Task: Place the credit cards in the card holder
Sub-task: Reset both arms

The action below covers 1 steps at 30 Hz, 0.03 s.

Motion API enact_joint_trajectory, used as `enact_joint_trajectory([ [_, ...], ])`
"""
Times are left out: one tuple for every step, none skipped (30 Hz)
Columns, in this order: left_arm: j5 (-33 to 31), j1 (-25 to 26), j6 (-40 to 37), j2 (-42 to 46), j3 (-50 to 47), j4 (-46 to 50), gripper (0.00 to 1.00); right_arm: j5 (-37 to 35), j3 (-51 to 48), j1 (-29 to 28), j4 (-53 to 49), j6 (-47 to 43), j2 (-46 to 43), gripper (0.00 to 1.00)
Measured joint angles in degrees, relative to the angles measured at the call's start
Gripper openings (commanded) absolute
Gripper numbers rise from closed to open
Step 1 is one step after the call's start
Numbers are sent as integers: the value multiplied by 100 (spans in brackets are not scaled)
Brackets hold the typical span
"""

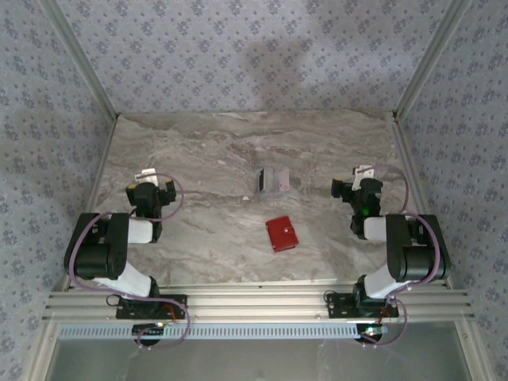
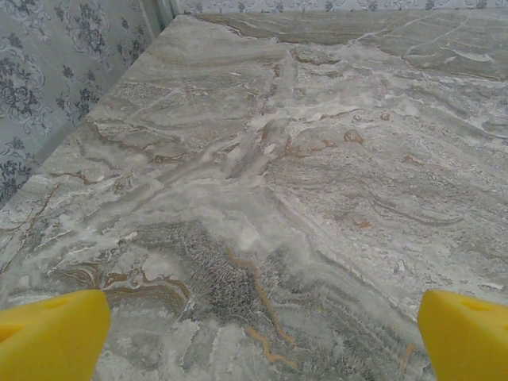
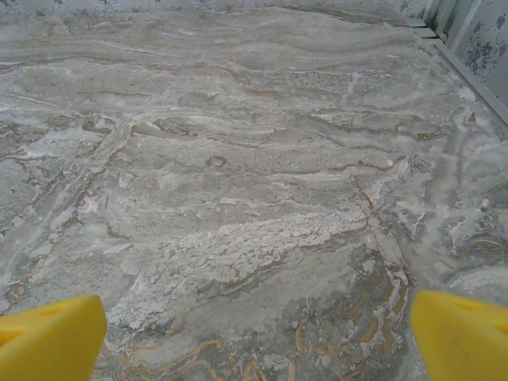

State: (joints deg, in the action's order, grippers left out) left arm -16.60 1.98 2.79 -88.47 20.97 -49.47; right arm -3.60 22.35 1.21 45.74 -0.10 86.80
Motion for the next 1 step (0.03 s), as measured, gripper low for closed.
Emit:
enact_joint_trajectory([
  [17, -2, 4, 0, 0, 0, 100, 0, 0, 0, -2, 0, 0, 100],
])
